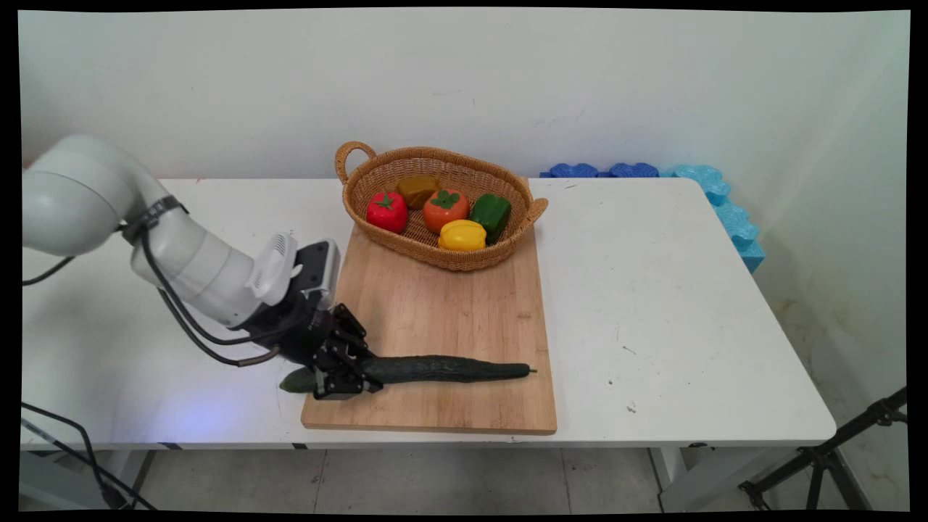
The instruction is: Place the picked object on the cutting board
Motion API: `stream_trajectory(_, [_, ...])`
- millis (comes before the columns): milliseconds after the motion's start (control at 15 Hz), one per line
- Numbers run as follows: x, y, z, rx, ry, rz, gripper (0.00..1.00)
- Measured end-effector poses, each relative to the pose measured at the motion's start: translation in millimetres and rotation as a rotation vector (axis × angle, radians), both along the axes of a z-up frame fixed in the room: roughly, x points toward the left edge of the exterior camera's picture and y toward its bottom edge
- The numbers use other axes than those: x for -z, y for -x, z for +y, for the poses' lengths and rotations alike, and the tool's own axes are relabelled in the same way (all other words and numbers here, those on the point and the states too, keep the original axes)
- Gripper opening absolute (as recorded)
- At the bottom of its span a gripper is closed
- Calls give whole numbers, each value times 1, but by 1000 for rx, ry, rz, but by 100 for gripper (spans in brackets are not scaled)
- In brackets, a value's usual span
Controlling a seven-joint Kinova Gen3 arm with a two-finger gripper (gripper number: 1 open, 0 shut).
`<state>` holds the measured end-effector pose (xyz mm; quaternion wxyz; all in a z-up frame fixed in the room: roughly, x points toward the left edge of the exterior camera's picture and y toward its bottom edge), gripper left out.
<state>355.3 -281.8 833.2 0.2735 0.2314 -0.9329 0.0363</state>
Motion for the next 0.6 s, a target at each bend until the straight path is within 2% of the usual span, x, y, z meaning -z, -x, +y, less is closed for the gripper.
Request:
stream_trajectory(533, [21,14,-7,-6,16,12,0])
stream_trajectory(600, [22,15,-8,-8,18,14,100])
